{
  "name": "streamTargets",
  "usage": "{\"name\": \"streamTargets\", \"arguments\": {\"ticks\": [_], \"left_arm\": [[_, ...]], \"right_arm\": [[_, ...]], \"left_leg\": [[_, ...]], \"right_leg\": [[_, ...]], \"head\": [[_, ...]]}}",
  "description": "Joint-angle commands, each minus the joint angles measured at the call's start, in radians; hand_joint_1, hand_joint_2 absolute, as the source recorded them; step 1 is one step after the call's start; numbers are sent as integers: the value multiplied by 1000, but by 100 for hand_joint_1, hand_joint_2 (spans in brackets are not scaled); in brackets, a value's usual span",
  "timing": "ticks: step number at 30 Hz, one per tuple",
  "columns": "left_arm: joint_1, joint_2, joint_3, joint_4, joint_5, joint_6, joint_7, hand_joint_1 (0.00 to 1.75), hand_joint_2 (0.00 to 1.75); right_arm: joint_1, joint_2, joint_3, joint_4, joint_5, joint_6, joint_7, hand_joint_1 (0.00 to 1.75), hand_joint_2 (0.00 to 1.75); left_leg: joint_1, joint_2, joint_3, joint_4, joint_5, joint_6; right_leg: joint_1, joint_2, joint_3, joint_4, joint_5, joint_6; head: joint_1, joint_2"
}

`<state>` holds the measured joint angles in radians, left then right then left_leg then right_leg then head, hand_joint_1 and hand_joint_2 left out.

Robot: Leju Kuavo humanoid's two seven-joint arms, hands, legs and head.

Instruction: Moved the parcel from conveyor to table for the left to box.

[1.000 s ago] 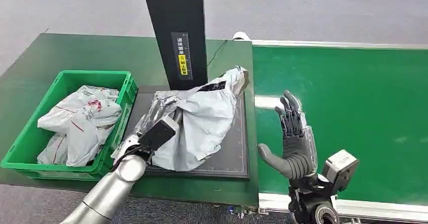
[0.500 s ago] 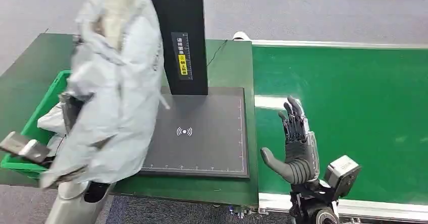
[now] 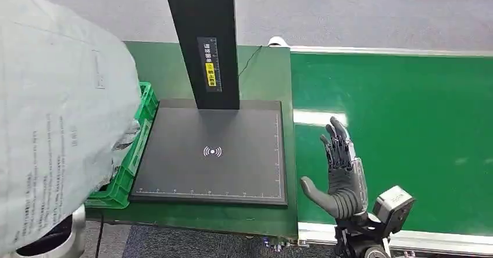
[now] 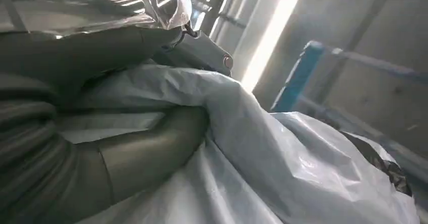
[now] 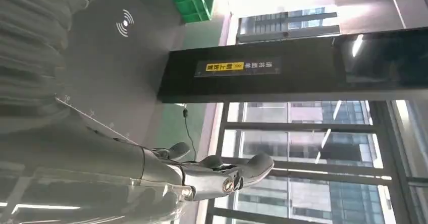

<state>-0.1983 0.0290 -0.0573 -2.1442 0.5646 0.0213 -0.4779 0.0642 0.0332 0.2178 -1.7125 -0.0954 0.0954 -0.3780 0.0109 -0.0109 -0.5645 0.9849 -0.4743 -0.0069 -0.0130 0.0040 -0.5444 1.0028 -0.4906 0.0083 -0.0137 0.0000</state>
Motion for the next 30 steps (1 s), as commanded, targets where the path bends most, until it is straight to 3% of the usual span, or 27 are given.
{"name": "streamTargets", "arguments": {"ticks": [1, 12, 20, 25, 26, 30], "left_arm": [[25, -26, 194, 0, -50, 97, -11, 175, 175], [-132, 78, 352, 336, -215, 266, 63, 175, 175], [-164, 168, 274, 550, -606, 389, 131, 175, 175], [-203, 203, 225, 654, -739, 383, 199, 168, 175], [-220, 220, 196, 692, -791, 352, 248, 154, 175], [-237, 238, 135, 762, -880, 301, 299, 154, 175]], "right_arm": [[-28, 8, -13, 73, 6, 15, -7, 0, 175], [-58, 6, 9, 90, 2, 15, 4, 0, 175], [-65, 1, 24, 73, 6, -5, 20, 0, 175], [-57, 2, 23, 64, 6, -7, 22, 0, 175], [-57, 0, 24, 64, 6, -7, 22, 0, 175], [-66, 2, 21, 65, 8, -7, 25, 0, 175]], "left_leg": [[0, 3, 1, -1, 0, 0], [0, 1, 2, -2, 2, -1], [0, 0, 2, -1, 1, 0], [0, -2, 1, -1, 2, -1], [0, -2, 1, -2, 3, 0], [1, -2, 1, -2, 2, 0]], "right_leg": [[0, 2, 1, -1, 1, -1], [1, -1, 1, -1, 1, -1], [0, -1, 2, 0, 0, -1], [1, -3, 2, -1, 0, -1], [1, -3, 2, -2, 1, -1], [1, -3, 1, -1, 1, -1]], "head": [[0, 0], [0, 0], [0, 0], [0, 0], [0, 0], [0, 0]]}}
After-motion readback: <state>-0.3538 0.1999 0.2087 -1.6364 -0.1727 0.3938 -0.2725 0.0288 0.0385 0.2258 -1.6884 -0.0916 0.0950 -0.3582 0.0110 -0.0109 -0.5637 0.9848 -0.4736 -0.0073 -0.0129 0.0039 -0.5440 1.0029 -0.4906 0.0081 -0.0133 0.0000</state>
